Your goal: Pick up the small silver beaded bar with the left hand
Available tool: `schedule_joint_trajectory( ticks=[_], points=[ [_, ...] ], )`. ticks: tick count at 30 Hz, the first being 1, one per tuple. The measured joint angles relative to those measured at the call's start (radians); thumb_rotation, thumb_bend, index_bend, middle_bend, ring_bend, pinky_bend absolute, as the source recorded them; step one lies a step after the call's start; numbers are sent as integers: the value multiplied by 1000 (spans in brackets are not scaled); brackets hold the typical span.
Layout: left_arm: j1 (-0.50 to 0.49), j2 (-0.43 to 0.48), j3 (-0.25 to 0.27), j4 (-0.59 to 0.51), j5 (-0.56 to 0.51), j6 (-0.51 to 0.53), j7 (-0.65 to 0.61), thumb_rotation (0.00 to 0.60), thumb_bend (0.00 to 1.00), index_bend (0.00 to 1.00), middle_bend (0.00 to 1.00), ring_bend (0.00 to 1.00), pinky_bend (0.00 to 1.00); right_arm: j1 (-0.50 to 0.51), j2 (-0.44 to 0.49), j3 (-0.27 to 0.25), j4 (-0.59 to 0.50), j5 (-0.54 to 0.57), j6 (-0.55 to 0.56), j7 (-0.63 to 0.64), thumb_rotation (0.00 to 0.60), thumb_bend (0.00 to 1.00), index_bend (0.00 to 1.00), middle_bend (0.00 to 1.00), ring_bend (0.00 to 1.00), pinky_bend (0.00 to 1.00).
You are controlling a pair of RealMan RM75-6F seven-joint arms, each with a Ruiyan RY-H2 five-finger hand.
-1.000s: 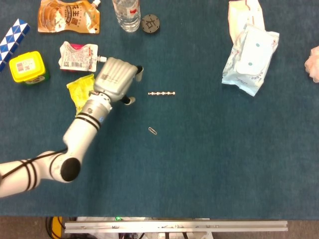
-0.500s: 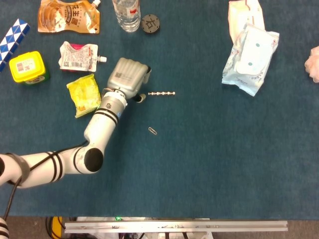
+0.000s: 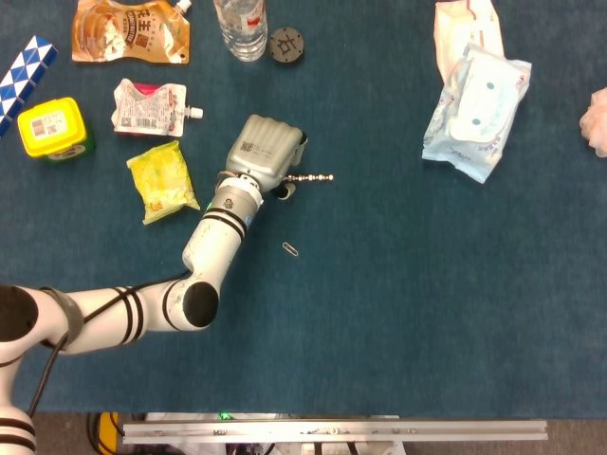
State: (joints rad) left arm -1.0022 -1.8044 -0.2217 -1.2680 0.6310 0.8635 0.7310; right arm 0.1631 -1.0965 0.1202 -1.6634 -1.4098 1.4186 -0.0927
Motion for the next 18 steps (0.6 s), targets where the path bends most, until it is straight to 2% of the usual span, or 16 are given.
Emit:
schedule_joint_trajectory(
  ticks=[14, 18],
  points=[
    [-40, -59, 3, 66, -58, 8, 30, 600, 199, 521, 920, 952, 1000, -18, 13, -2, 1, 4, 16, 16, 600, 189, 159, 325, 297, 324],
    [-42, -61, 5, 75, -66, 3, 28, 600, 245, 533, 921, 952, 1000, -19, 13, -1, 4, 4, 15, 19, 600, 189, 159, 325, 298, 324]
  ],
)
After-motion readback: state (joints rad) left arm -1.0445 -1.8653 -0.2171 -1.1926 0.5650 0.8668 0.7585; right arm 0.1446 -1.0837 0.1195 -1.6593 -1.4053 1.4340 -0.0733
